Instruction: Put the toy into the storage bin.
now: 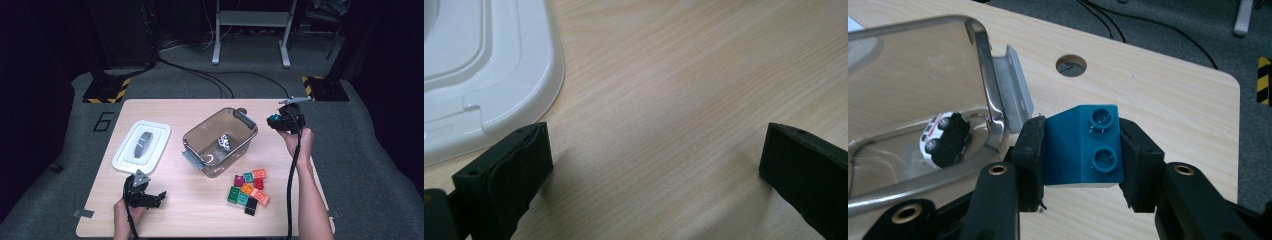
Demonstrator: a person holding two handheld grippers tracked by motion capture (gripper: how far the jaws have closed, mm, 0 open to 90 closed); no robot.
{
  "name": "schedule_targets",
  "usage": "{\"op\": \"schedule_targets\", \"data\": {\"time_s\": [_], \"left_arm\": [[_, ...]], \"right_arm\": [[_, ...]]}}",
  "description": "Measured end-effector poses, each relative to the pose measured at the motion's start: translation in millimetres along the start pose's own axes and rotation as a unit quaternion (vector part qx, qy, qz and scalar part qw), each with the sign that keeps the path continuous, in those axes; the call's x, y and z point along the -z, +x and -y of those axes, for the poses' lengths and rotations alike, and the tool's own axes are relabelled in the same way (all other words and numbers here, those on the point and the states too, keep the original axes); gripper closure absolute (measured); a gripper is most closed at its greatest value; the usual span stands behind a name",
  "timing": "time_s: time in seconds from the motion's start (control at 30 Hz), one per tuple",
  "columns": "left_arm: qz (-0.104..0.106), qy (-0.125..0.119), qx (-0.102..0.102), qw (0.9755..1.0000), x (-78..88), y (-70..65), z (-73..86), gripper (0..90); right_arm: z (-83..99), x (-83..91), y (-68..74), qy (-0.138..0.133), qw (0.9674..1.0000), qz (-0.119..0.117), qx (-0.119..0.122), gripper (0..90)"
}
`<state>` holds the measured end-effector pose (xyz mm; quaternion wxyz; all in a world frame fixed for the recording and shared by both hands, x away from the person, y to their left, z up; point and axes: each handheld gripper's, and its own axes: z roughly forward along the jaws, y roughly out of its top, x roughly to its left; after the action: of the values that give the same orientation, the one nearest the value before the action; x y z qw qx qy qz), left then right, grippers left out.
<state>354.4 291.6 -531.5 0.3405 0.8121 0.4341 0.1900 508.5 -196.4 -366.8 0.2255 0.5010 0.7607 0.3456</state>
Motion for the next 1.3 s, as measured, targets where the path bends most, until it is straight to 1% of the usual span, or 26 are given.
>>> {"op": "schedule_targets", "data": {"time_s": [0.1,0.2,0.27,0.3,0.37,0.4,0.43,0.47,0.5,0.57,0.6,0.63,0.67,0.7,0.73,0.77,0.8,0.83,0.87,0.9,0.93,1.03,1.07,1.13,1.17,1.3], "left_arm": [[0.000,0.000,0.000,1.0000,0.0,0.0,0.0,0.5],[0.000,0.000,-0.001,1.0000,0.0,0.1,0.0,0.5],[0.000,0.000,-0.001,1.0000,0.0,0.1,0.0,0.5],[0.000,0.000,-0.001,1.0000,0.0,0.2,0.0,0.5],[0.000,0.000,-0.001,1.0000,0.1,0.2,0.0,0.5],[0.000,0.000,-0.001,1.0000,0.0,0.2,0.0,0.5],[0.000,0.000,-0.001,1.0000,0.0,0.2,0.0,0.5],[0.000,0.000,-0.001,1.0000,0.0,0.2,0.0,0.5],[0.000,0.000,-0.001,1.0000,0.1,0.2,0.0,0.5],[0.000,0.000,-0.001,1.0000,0.1,0.2,-0.1,0.5],[0.001,0.000,0.003,1.0000,-0.1,-0.4,0.1,0.5],[0.001,0.000,0.003,1.0000,-0.1,-0.4,0.1,0.5],[0.001,-0.001,0.002,1.0000,-0.1,-0.3,0.1,0.5],[0.001,-0.001,0.002,1.0000,-0.1,-0.3,0.1,0.5],[0.001,0.000,0.002,1.0000,-0.1,-0.3,0.1,0.5],[0.001,0.000,0.002,1.0000,0.0,-0.3,0.1,0.5],[0.001,-0.001,0.002,1.0000,-0.1,-0.3,0.1,0.5],[0.001,-0.001,0.002,1.0000,-0.1,-0.3,0.1,0.5],[0.001,0.000,0.002,1.0000,-0.1,-0.3,0.1,0.5],[0.001,0.000,0.002,1.0000,-0.1,-0.3,0.1,0.5],[0.001,-0.001,0.002,1.0000,-0.1,-0.3,0.1,0.5],[0.001,0.000,0.002,1.0000,0.0,-0.3,0.1,0.5],[0.001,0.000,0.002,1.0000,0.0,-0.3,0.1,0.5],[0.001,-0.001,0.002,1.0000,-0.1,-0.3,0.1,0.5],[0.001,-0.001,0.002,1.0000,-0.1,-0.3,0.1,0.5],[0.001,0.000,0.002,1.0000,-0.1,-0.3,0.1,0.5]], "right_arm": [[-4.9,1.3,3.5,-0.001,1.0000,0.000,0.005,58.8],[-14.2,2.6,10.0,-0.006,0.9999,-0.007,0.013,58.8],[-16.0,2.6,12.2,-0.009,0.9998,-0.009,0.017,58.8],[-17.6,2.4,14.8,-0.006,0.9997,-0.010,0.019,58.8],[-20.1,0.9,19.6,-0.004,0.9995,-0.015,0.027,58.8],[-21.8,-0.9,25.0,-0.003,0.9993,-0.021,0.030,58.8],[-21.8,-0.9,25.0,-0.003,0.9993,-0.021,0.030,58.8],[-23.0,-3.9,29.6,-0.006,0.9989,-0.028,0.038,58.8],[-23.0,-3.9,29.6,-0.006,0.9989,-0.028,0.038,58.8],[-23.9,-7.3,36.3,-0.001,0.9984,-0.035,0.044,58.8],[-24.1,-10.2,40.7,-0.001,0.9978,-0.040,0.053,58.8],[-24.1,-10.2,40.7,-0.001,0.9978,-0.040,0.053,58.8],[-23.3,-13.8,45.8,0.002,0.9972,-0.046,0.059,58.8],[-23.3,-13.8,45.8,0.002,0.9972,-0.046,0.059,58.8],[-21.9,-17.5,50.8,0.010,0.9966,-0.054,0.061,58.7],[-21.9,-17.5,50.8,0.010,0.9966,-0.054,0.061,58.7],[-20.8,-20.2,54.9,0.012,0.9958,-0.058,0.070,58.7],[-20.8,-20.2,54.9,0.012,0.9958,-0.058,0.070,58.7],[-18.8,-22.8,59.2,0.020,0.9950,-0.063,0.075,58.7],[-18.8,-22.8,59.2,0.020,0.9950,-0.063,0.075,58.7],[-15.8,-25.8,63.7,0.029,0.9943,-0.065,0.080,58.7],[-12.7,-28.6,66.4,0.035,0.9933,-0.070,0.085,58.7],[-10.2,-30.6,67.9,0.037,0.9923,-0.071,0.094,58.7],[-9.0,-30.8,68.8,0.039,0.9921,-0.074,0.093,58.7],[-8.1,-31.5,68.9,0.040,0.9915,-0.075,0.099,58.7],[-4.0,-31.1,69.4,0.046,0.9906,-0.078,0.103,58.5]]}}
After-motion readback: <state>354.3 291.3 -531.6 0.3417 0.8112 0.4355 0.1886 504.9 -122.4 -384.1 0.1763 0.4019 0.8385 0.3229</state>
